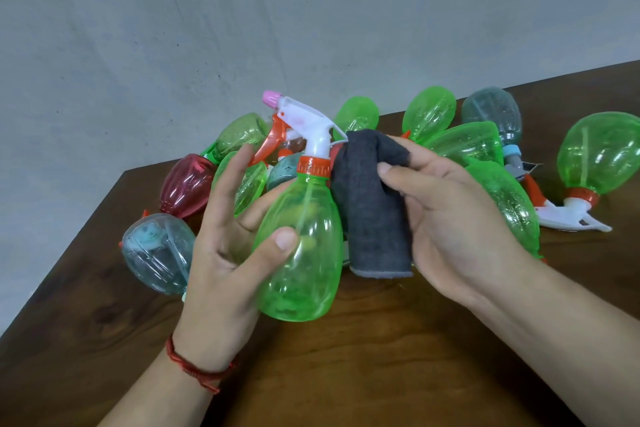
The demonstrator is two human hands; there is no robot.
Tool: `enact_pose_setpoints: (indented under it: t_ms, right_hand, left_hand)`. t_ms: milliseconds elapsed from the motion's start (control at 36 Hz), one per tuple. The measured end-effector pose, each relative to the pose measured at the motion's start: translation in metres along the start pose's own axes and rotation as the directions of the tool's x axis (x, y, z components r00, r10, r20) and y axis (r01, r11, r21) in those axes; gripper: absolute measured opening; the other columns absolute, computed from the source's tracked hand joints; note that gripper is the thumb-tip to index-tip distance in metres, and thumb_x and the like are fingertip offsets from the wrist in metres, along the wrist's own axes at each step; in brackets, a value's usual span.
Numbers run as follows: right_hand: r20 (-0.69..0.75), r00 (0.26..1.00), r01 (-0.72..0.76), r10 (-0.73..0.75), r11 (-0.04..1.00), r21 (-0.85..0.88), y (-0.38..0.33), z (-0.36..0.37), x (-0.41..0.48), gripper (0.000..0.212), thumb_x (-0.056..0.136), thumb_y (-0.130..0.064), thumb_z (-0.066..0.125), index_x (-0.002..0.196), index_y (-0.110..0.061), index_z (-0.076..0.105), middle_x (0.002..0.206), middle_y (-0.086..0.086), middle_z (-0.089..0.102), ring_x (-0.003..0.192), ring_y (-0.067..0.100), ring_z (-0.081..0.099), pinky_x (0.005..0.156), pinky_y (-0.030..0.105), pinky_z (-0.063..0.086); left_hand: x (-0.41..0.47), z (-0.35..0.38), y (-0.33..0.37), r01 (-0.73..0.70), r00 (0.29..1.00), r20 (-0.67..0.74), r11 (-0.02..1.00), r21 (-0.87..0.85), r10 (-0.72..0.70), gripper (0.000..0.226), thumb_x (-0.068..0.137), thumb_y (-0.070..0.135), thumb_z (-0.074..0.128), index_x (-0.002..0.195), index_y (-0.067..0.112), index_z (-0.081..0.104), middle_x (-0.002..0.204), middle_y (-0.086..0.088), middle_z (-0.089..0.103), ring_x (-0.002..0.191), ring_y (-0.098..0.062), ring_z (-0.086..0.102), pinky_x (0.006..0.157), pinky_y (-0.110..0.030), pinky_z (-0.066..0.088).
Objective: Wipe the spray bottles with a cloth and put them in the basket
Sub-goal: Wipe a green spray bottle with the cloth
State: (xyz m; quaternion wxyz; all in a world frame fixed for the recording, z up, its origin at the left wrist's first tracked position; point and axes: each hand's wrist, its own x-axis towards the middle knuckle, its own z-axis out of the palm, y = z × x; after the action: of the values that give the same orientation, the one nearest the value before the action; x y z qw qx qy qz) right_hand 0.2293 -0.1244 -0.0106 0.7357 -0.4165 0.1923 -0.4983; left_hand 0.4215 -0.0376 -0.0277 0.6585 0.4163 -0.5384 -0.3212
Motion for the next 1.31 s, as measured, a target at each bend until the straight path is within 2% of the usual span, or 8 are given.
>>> enact_pose_setpoints:
  t_ms: [222, 389, 528, 722, 861, 1056, 1194, 1306]
  right_hand:
    - [-0.068, 0.993, 0.072, -0.097, 0.952, -0.297, 0.015, 0.006, -0.005, 0.040, 0.103, 0.007, 0.053, 0.123, -0.019, 0.075, 0.111, 0.002, 0.081, 0.108, 0.017, 0.075, 0.097, 0.034, 0.058]
    - [-0.006, 0.997, 0.075, -0.081, 0.944, -0.321, 0.016, 0.009, -0.010, 0.039, 0.104, 0.005, 0.053, 0.121, -0.022, 0.076, 0.105, -0.001, 0.082, 0.097, 0.009, 0.076, 0.079, 0.017, 0.056]
    - [0.004, 0.996, 0.090, -0.094, 0.934, -0.346, 0.015, 0.007, -0.010, 0.039, 0.104, 0.004, 0.053, 0.122, -0.024, 0.076, 0.108, -0.004, 0.081, 0.104, 0.009, 0.076, 0.086, 0.021, 0.058]
    - [-0.032, 0.989, 0.116, -0.141, 0.904, -0.412, 0.019, 0.007, -0.010, 0.041, 0.106, 0.003, 0.054, 0.126, -0.026, 0.075, 0.115, -0.006, 0.080, 0.112, 0.012, 0.074, 0.104, 0.038, 0.055]
    - [0.043, 0.980, 0.190, -0.196, 0.840, -0.507, 0.027, 0.015, -0.020, 0.042, 0.105, 0.004, 0.055, 0.129, -0.025, 0.074, 0.121, -0.012, 0.077, 0.120, 0.007, 0.070, 0.110, 0.041, 0.052]
    - [0.036, 0.972, 0.225, -0.232, 0.874, -0.431, 0.020, 0.016, -0.019, 0.041, 0.104, 0.006, 0.055, 0.127, -0.022, 0.074, 0.118, -0.008, 0.079, 0.117, 0.011, 0.072, 0.107, 0.043, 0.055]
    - [0.094, 0.962, 0.263, -0.255, 0.791, -0.552, 0.023, 0.014, -0.022, 0.044, 0.103, 0.005, 0.057, 0.128, -0.026, 0.074, 0.122, -0.015, 0.077, 0.119, 0.005, 0.070, 0.108, 0.037, 0.054]
    - [0.114, 0.960, 0.274, -0.255, 0.782, -0.560, 0.023, 0.016, -0.023, 0.043, 0.104, 0.004, 0.059, 0.128, -0.028, 0.073, 0.123, -0.016, 0.076, 0.122, 0.005, 0.068, 0.110, 0.038, 0.052]
  left_hand:
    - [0.001, 0.004, 0.005, -0.008, 0.999, -0.049, 0.996, -0.087, 0.004, 0.105, 0.080, 0.059, 0.087, 0.165, 0.034, 0.030, 0.154, -0.015, 0.058, 0.141, -0.036, 0.057, 0.098, -0.045, 0.059]
    - [-0.001, 0.002, -0.005, -0.071, 0.984, -0.140, 0.966, 0.250, 0.108, 0.120, 0.072, 0.084, 0.074, 0.165, 0.025, 0.027, 0.145, -0.010, 0.055, 0.130, -0.012, 0.060, 0.099, -0.034, 0.057]
    - [0.000, -0.001, -0.010, -0.087, 0.968, -0.186, 0.923, 0.376, 0.168, 0.079, 0.089, 0.066, 0.074, 0.148, 0.024, 0.044, 0.102, -0.012, 0.058, 0.090, -0.007, 0.061, 0.086, -0.020, 0.052]
    - [-0.006, 0.004, -0.002, -0.045, 0.972, -0.183, 0.886, 0.462, 0.145, 0.040, 0.104, 0.043, 0.057, 0.143, 0.037, 0.048, 0.126, 0.010, 0.067, 0.126, -0.016, 0.066, 0.097, -0.026, 0.056]
    - [-0.015, 0.017, 0.004, 0.017, 0.992, -0.115, 0.862, 0.506, 0.048, 0.063, 0.099, 0.058, 0.065, 0.151, 0.032, 0.042, 0.135, 0.035, 0.059, 0.126, 0.007, 0.061, 0.097, -0.008, 0.047]
    - [-0.008, 0.011, 0.005, 0.052, 0.993, -0.117, 0.954, 0.294, -0.018, 0.067, 0.085, 0.025, 0.081, 0.147, 0.024, 0.054, 0.135, 0.013, 0.069, 0.123, -0.010, 0.070, 0.099, -0.025, 0.057]
    - [-0.008, 0.008, 0.004, 0.024, 0.993, -0.120, 0.967, 0.254, 0.006, 0.070, 0.087, 0.028, 0.082, 0.151, 0.028, 0.053, 0.145, 0.009, 0.065, 0.135, -0.013, 0.062, 0.106, -0.031, 0.055]
    - [-0.008, 0.002, 0.002, 0.041, 0.993, -0.118, 0.978, 0.206, -0.017, 0.063, 0.091, 0.039, 0.066, 0.152, 0.035, 0.051, 0.153, -0.001, 0.057, 0.145, -0.030, 0.053, 0.116, -0.060, 0.046]
